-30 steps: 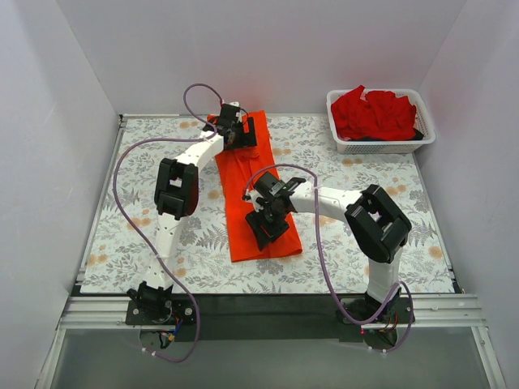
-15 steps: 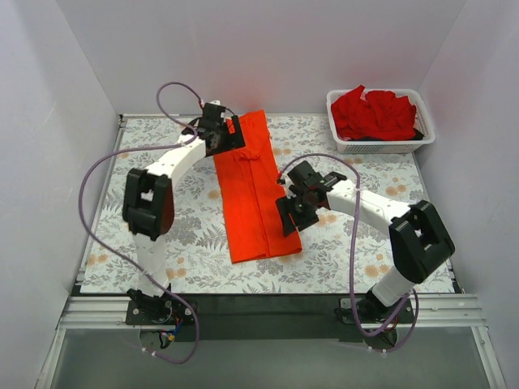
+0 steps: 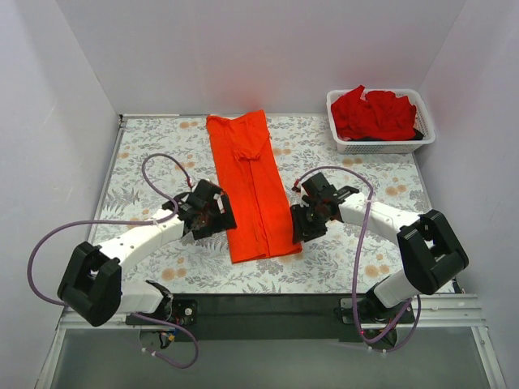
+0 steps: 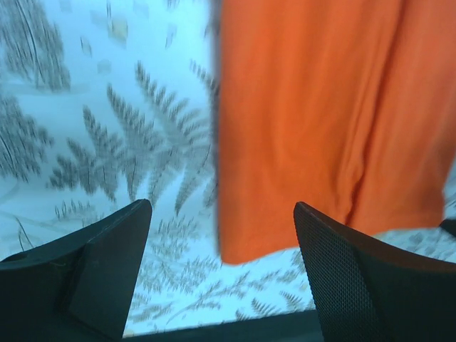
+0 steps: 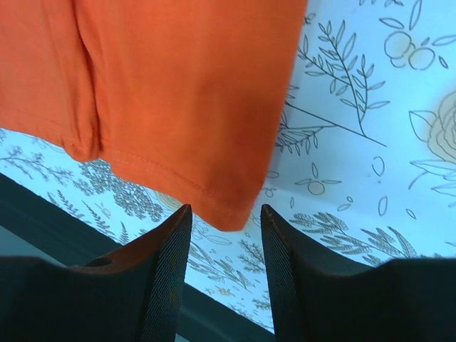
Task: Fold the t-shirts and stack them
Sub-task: Fold the tshirt
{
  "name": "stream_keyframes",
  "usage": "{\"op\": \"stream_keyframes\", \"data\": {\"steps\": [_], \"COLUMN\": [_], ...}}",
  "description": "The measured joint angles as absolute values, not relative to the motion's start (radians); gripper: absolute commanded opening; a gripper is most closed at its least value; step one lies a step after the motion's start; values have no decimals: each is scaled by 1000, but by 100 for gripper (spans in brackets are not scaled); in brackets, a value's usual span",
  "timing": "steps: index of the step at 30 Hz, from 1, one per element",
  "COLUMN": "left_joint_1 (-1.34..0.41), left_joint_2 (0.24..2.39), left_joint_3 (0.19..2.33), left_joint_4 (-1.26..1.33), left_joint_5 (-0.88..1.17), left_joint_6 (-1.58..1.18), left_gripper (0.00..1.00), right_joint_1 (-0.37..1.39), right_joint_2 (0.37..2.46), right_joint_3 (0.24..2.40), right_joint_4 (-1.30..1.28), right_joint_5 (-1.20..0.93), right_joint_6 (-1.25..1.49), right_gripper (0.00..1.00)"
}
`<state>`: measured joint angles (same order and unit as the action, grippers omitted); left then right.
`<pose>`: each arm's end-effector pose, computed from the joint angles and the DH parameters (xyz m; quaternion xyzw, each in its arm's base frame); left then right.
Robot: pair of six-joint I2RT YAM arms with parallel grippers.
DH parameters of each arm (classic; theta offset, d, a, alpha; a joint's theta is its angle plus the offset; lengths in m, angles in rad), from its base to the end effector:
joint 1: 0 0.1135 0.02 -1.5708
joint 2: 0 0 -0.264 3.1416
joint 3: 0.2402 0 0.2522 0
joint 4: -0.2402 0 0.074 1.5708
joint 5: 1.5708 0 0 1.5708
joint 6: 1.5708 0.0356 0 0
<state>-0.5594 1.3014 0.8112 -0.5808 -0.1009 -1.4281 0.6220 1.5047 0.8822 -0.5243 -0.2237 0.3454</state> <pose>0.2109 -0.1278 0.2095 -0.4185 0.8726 -0.1803 0.1757 0.2240 0.1703 0.1838 -0.1572 0.9590 0.1938 0.1344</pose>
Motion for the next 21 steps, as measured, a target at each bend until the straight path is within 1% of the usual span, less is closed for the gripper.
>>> {"op": "stream_keyframes", "data": {"steps": [5,10,13,16,17,18,19,20,21], "left_joint_1": [-627,-646,-669,-687,-693,-698,-702,-705,-709], "left_joint_2": [1217,1208,1222,1237,1243,1249,1255,1262,1268], "left_joint_3": [701,699,699,698,698,698,698,698,698], "left_joint_4": [-630,-623,-622,-621,-621,-621,-621,-621,-621], "left_joint_5": [-69,-61,-55,-50,-48,-47,-47,-46,-45], "left_joint_6": [-1531,-1583,-1607,-1626,-1632,-1637,-1641,-1644,-1647], "left_gripper": [79,78,77,76,74,71,70,69,68], "right_joint_1": [622,622,620,615,615,615,615,615,615], "right_joint_2": [1507,1522,1525,1524,1524,1524,1525,1525,1525], "right_joint_3": [867,822,788,775,772,769,766,762,758], "right_joint_4": [-466,-423,-414,-397,-390,-386,-382,-377,-374], "right_joint_5": [-243,-244,-262,-272,-276,-280,-281,-282,-280], "right_joint_6": [380,394,406,414,416,415,416,417,414], "right_gripper": [49,47,44,37,30,26,21,12,8]}}
